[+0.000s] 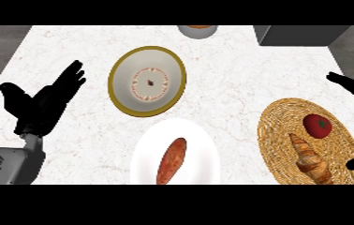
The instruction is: Pick the tomato from the placemat and place it in the bowl
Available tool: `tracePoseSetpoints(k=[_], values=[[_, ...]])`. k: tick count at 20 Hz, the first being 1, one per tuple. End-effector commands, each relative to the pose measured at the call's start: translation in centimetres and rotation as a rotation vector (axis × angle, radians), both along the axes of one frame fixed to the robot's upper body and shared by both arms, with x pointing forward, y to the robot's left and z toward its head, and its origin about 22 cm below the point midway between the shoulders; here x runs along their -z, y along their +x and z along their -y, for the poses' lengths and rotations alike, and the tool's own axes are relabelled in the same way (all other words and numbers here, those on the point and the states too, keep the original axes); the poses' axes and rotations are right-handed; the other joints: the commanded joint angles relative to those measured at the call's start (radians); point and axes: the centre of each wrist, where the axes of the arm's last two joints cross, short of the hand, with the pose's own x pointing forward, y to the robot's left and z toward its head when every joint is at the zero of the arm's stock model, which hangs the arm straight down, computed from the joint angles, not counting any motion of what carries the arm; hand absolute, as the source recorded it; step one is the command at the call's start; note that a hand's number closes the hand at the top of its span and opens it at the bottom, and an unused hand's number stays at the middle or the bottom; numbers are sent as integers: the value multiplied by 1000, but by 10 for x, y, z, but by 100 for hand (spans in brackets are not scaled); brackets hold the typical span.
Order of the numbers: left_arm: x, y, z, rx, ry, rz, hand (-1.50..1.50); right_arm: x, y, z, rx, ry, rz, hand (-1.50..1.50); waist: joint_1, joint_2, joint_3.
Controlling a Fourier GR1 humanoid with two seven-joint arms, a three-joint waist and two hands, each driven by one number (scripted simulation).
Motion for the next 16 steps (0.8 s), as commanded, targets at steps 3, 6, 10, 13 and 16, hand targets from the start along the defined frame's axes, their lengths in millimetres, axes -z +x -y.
tracePoseSetpoints(k=[3, 6, 10, 13, 16], values=[[0, 11, 6, -7, 8, -4, 0, -11, 4, -41, 39, -153, -101, -150, -2, 1, 0], [-3, 17, -9, 0, -7, -5, 0, -6, 10, -26, 57, -175, -125, -150, -5, 1, 1], [-14, -7, -17, 0, 10, -11, 0, 2, -2, -30, 61, -174, -168, -150, -3, -1, 1], [-14, 2, -13, 2, 22, 6, 0, 15, 5, -30, 68, -214, -183, -150, -2, 0, 1], [7, 0, -6, 8, -1, -3, 0, 23, 15, -33, 76, -255, -194, -150, -1, 1, 1]])
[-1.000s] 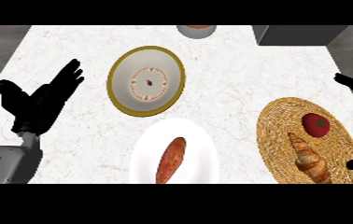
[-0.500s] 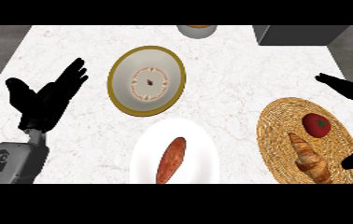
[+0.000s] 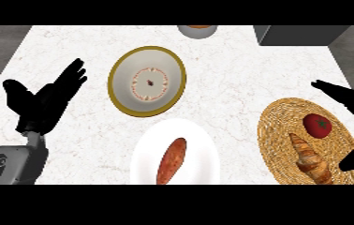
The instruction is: Pick the tomato from the placemat and place it in the bowl
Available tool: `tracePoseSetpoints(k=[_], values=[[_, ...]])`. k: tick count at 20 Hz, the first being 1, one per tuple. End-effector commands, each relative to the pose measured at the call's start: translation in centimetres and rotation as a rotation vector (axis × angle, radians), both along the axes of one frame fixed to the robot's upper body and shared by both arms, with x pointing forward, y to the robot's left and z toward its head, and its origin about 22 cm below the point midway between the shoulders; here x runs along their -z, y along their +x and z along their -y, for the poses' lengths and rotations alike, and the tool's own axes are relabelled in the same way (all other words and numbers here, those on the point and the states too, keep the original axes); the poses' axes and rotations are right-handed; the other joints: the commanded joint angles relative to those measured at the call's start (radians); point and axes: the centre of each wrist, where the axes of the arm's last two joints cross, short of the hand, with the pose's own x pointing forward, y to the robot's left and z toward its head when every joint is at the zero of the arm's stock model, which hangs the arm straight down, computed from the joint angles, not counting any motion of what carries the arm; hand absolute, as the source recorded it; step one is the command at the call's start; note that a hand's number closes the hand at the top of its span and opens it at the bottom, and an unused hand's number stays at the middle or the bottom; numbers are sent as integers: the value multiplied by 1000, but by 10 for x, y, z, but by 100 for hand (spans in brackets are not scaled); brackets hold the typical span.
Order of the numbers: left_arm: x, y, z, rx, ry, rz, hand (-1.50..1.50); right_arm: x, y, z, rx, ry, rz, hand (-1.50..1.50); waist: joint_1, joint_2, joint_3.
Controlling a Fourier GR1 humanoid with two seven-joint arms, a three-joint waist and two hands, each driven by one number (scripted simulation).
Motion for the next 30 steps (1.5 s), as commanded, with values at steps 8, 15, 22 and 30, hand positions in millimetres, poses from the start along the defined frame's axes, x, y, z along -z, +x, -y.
tracePoseSetpoints(k=[8, 15, 22, 30], values=[[-13, 16, -3, 6, -28, 3, 0, 27, 13, 2, 27, -60, -30, -150, -2, 0, 0], [19, -3, 7, -18, -8, -12, 0, 32, 26, -4, 61, -70, -41, -150, 0, 0, 0], [28, -12, -10, 9, -4, 4, 0, 51, 33, 20, 70, -62, -90, -150, 1, 1, 0], [3, 7, -1, 6, -29, 0, 0, 77, 55, 7, 78, -103, -125, -150, 1, 1, 0]])
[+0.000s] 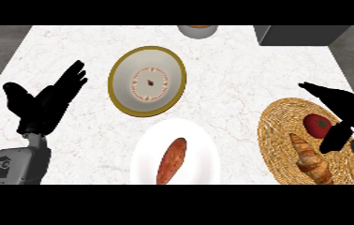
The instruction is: Pick the tomato from the placemat and place it in the bowl
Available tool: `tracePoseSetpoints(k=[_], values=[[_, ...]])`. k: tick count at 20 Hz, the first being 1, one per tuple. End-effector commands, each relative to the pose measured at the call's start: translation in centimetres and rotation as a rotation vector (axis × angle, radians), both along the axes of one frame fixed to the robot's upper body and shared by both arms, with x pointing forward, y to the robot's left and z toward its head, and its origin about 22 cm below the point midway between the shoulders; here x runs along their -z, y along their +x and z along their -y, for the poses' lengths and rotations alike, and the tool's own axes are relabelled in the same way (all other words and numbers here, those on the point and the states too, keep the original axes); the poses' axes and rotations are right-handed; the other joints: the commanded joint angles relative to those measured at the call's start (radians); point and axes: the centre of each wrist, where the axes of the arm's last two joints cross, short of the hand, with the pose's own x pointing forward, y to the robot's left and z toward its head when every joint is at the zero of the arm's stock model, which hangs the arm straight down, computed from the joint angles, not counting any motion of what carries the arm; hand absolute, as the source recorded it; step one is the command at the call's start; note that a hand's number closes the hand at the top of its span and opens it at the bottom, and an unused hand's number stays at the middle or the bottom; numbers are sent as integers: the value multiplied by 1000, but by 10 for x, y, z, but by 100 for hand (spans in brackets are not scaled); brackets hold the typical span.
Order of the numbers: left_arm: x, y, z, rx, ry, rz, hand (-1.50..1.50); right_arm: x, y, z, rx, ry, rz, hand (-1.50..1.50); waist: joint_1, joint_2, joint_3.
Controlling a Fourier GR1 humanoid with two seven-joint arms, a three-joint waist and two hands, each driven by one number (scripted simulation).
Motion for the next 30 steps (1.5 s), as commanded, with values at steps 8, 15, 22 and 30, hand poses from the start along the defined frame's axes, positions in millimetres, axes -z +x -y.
tracePoseSetpoints(k=[8, 15, 22, 30], values=[[-18, 2, 7, 11, 6, -7, 0, 56, 16, 6, 31, -9, -31, -150, 4, 1, 0], [-3, -8, -3, 11, 6, -2, 0, 78, 22, 13, 43, -14, -48, -150, 6, 1, 0], [4, 6, -1, 2, 10, 4, 0, 79, 25, 31, -24, 15, 34, 150, 5, 2, 1], [-3, -1, -9, 10, -22, 1, 0, 72, 43, 13, -48, 16, 95, 150, 8, 1, 0]])
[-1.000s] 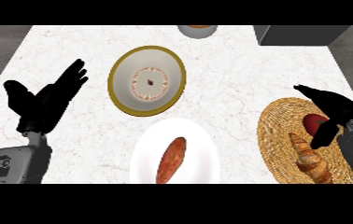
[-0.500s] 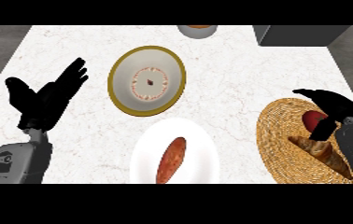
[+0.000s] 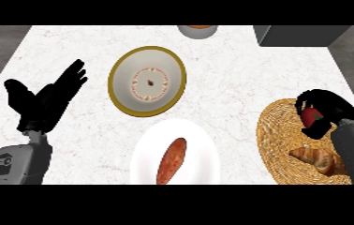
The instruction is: Pick the tomato from the placemat and place it in the bowl
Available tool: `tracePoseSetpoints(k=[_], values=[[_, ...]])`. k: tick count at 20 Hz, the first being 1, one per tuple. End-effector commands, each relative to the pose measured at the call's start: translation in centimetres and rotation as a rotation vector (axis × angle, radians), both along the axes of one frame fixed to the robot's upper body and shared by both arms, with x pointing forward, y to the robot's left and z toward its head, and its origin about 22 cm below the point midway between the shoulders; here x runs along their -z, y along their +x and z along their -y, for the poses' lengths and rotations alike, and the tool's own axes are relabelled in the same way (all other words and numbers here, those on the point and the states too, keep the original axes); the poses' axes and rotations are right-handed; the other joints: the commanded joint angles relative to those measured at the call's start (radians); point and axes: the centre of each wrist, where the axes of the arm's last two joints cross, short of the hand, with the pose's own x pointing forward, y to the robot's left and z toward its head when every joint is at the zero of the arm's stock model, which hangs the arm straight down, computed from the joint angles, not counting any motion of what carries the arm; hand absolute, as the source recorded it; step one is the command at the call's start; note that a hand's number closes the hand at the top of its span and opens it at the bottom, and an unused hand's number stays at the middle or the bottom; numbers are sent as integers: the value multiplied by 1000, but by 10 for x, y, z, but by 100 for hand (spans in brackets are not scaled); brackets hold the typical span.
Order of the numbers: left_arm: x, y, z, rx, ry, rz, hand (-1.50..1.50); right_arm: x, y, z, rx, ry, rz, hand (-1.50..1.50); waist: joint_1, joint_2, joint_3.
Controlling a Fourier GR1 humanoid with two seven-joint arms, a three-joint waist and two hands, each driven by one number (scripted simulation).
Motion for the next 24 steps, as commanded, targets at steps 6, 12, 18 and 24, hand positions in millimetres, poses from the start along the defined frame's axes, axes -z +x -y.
tracePoseSetpoints(k=[6, 12, 18, 24], values=[[-12, -7, 6, 12, 6, 19, 0, -23, 4, -8, -55, 28, 42, 150, -4, 1, 5], [-2, -9, -5, -37, -9, -8, 0, 49, -58, -138, 176, 76, 26, 150, -47, -11, 2], [-9, 5, 11, -35, 20, 12, 0, 9, -92, -201, 173, 83, 147, 150, -43, -6, 3], [0, -15, -4, -16, 3, 9, 0, -63, -153, -225, 140, 116, 263, 150, -23, -7, 4]])
